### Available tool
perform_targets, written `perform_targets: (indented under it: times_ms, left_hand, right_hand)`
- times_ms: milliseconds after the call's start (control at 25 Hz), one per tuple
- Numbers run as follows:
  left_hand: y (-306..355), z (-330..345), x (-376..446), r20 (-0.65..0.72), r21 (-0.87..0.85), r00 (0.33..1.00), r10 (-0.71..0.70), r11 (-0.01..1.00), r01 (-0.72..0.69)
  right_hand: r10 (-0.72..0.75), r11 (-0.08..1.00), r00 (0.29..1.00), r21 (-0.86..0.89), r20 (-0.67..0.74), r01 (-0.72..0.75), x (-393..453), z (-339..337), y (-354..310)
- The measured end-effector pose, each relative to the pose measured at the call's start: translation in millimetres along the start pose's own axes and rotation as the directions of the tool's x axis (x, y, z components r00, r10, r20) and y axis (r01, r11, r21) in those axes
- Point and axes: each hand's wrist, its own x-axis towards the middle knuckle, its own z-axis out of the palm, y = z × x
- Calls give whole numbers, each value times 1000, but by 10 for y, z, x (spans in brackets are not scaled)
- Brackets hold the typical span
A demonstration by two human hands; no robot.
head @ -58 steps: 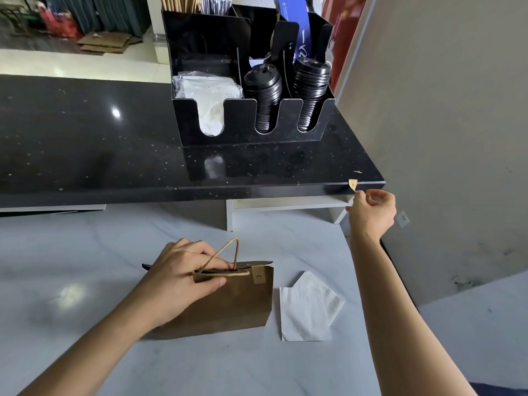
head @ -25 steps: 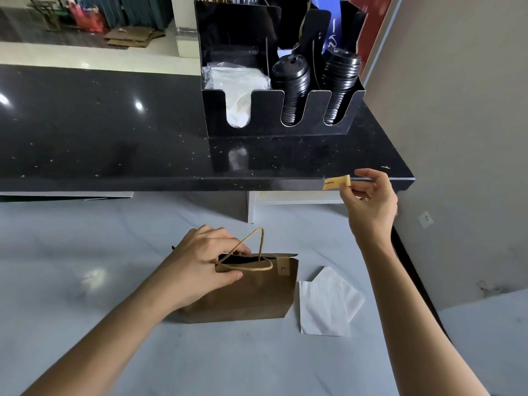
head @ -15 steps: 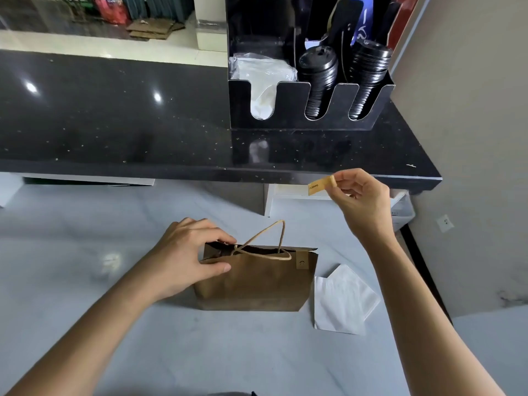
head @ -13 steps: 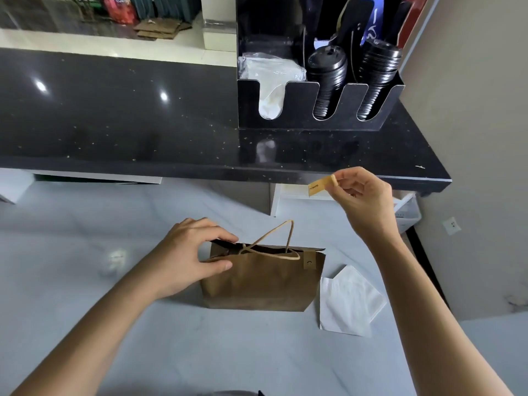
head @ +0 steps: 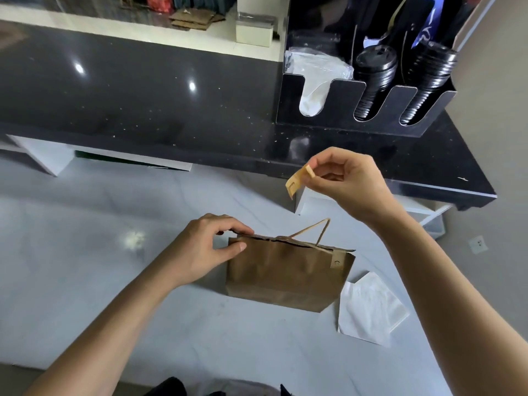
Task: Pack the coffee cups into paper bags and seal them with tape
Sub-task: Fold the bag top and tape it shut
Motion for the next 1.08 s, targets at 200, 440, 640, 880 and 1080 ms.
perform_targets:
  times_ms: [200, 440, 640, 880, 1080]
  left_hand:
    - [-16, 39, -9, -45, -60, 999, 7, 998, -10]
    - [-18, 56, -15, -65, -100, 998, -10, 995, 4]
    - [-26, 79, -22, -81, -119, 997, -7, 993, -2]
    - [29, 58, -28, -114, -132, 993, -37, 991, 21]
    - [16, 74, -22, -112, -134, 989, -94, 988, 79]
  right_hand:
    - [-22, 999, 963, -39, 268, 34, 126, 225, -32]
    - [39, 995, 879, -95, 475, 7, 267, 447, -54]
    - [67, 980, 817, -192, 572, 54, 248, 567, -104]
    - [88, 958, 807, -272, 584, 93, 207, 646, -121]
    - [101, 968, 800, -243, 591, 57, 145, 666, -185]
